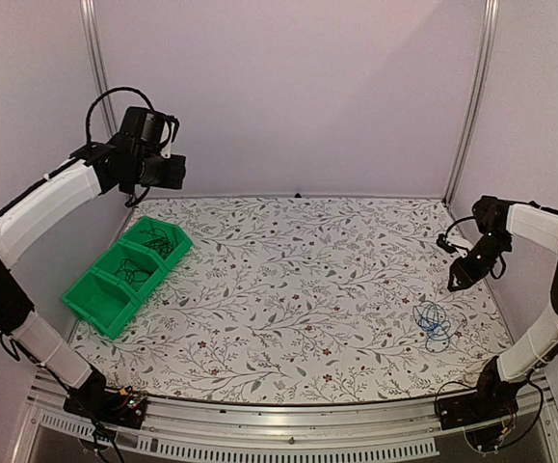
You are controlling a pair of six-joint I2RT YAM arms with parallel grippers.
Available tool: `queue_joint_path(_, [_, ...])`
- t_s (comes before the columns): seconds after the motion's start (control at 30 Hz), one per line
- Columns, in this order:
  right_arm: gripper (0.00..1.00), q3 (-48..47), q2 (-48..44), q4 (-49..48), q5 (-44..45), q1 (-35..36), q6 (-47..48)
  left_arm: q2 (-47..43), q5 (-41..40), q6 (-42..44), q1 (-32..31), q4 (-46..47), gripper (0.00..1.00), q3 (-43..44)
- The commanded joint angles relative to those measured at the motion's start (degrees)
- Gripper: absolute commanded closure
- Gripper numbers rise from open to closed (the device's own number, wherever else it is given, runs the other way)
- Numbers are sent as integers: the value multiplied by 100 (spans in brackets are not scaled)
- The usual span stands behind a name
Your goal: Untangle the cables
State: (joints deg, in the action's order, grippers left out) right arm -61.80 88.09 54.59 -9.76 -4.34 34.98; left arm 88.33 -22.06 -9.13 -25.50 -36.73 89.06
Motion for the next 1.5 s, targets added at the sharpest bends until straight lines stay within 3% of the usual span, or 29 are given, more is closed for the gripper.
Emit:
queue_joint_path(0.0, [59, 471, -399, 330, 486, -281, -22, -189, 653, -548, -4, 967, 54, -389])
queue_joint_path(0.17, [51, 850, -725, 736, 218, -365, 334, -315, 1431, -614, -46, 1748, 56, -832])
queue_joint_path(0.3, [40, 1056, -1180, 962, 38, -365, 1339, -300, 1759, -542, -44, 1961, 56, -928])
queue_joint_path(0.43, [36, 1614, -1702, 424, 612, -363, 2866, -170, 2135, -256, -181, 2038, 55, -818])
queue_joint_path(0.63, [36, 1826, -1699, -79, 693, -353, 3775, -35, 2152, -6, -393, 2049, 55, -709])
queue_joint_path(1.03, [51, 2241, -999, -727, 724, -87, 4487, 43, 2162, -98, -458, 1968, 55, -661])
queue_joint_path(1.1, [64, 2255, -972, -750, 691, -32, 4499, 63, 2163, -132, -456, 1967, 55, -661])
queue_joint_path(1.17, [85, 2154, -938, -639, 682, 14, 4416, 105, 2158, -168, -461, 1985, 55, -661])
queue_joint_path(1.23, [100, 1816, -960, -359, 640, 74, 4243, 167, 2432, -148, -493, 2075, 54, -669])
queue_joint_path(1.37, [100, 430, -1346, 563, -20, 311, 3980, 374, 2580, 641, -971, 2194, 49, -616])
queue_joint_path(1.47, [100, -563, -1563, 1026, -253, 1045, 3609, 510, 2353, 1410, -1511, 2467, 47, -678])
